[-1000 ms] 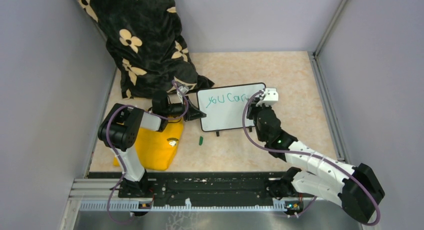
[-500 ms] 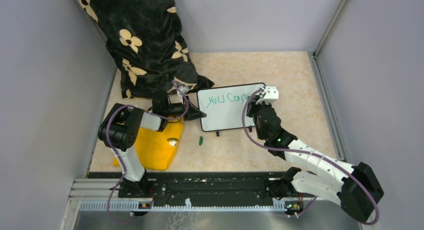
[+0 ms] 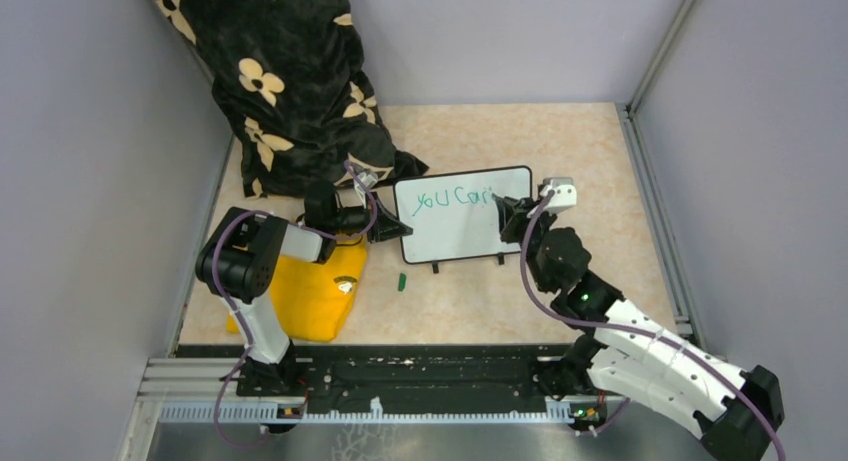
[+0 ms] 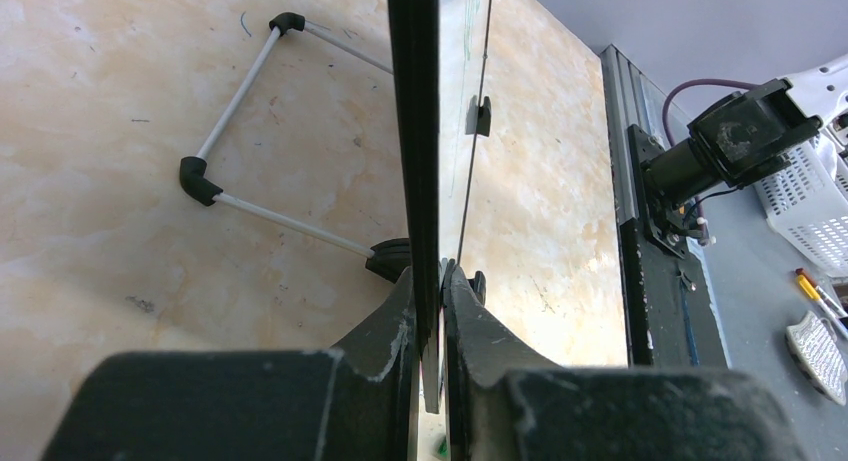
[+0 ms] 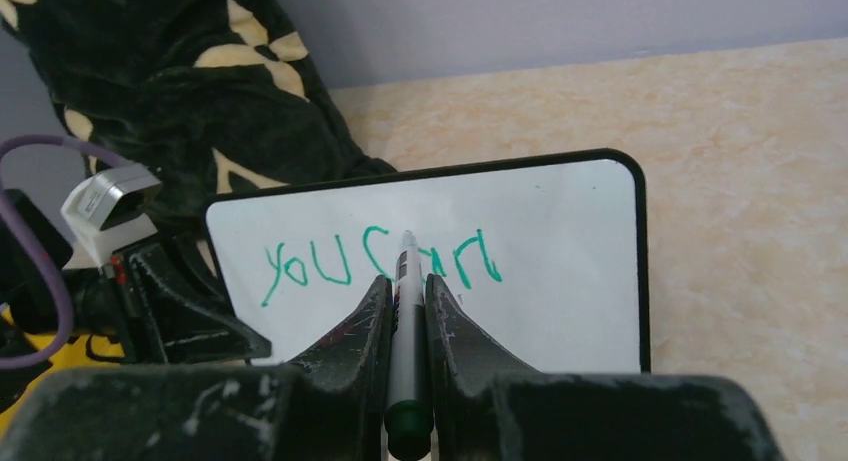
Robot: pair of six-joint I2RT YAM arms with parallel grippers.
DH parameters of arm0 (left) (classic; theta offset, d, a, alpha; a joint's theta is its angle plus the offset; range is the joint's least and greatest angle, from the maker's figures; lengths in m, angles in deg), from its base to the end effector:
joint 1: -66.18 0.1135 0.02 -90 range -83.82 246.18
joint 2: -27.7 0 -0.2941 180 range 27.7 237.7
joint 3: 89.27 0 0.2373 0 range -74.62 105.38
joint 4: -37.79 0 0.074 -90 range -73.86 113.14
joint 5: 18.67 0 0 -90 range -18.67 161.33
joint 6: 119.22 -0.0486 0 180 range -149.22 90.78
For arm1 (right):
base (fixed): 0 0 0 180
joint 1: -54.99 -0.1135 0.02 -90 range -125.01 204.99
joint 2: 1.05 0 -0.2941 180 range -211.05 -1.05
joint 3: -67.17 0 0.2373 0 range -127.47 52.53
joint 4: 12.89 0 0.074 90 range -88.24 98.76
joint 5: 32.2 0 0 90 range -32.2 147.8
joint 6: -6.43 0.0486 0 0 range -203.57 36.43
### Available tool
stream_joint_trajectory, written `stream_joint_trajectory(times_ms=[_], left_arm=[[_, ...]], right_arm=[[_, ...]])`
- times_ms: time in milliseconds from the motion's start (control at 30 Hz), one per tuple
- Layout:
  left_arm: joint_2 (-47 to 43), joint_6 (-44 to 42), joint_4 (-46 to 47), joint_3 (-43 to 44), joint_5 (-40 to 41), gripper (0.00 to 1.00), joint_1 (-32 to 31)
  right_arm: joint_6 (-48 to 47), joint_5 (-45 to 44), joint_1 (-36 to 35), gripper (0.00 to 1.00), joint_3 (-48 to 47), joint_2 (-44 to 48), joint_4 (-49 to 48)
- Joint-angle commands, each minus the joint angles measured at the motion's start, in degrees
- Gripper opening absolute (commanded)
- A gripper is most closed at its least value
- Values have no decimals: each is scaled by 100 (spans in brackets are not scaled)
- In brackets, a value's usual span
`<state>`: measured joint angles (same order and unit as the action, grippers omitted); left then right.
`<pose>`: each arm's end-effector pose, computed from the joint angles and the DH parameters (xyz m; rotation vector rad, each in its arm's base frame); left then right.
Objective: Write a sentence on the whiteboard
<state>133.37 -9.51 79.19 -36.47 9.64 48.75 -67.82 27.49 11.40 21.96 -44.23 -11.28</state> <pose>0.3095 -0.1420 0.1882 0.7915 1.7066 -1.3971 0.1318 0.0916 0.3240 0.0369 1.5781 0.4010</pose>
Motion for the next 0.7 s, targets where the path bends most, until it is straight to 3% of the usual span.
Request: stream_joint_trajectory(times_ms=[0, 333, 667], left_arm=[[55, -459, -406, 14, 313, 0, -85], [76, -476, -442, 21, 341, 0, -85], [87, -503, -494, 28, 356, 0, -85]], right_arm=[[-72, -49, -567, 0, -273, 81, 262], [-380, -1293, -2040, 0, -200, -1644, -911], [-345, -1886, -2430, 0, -423, -3128, -2061]])
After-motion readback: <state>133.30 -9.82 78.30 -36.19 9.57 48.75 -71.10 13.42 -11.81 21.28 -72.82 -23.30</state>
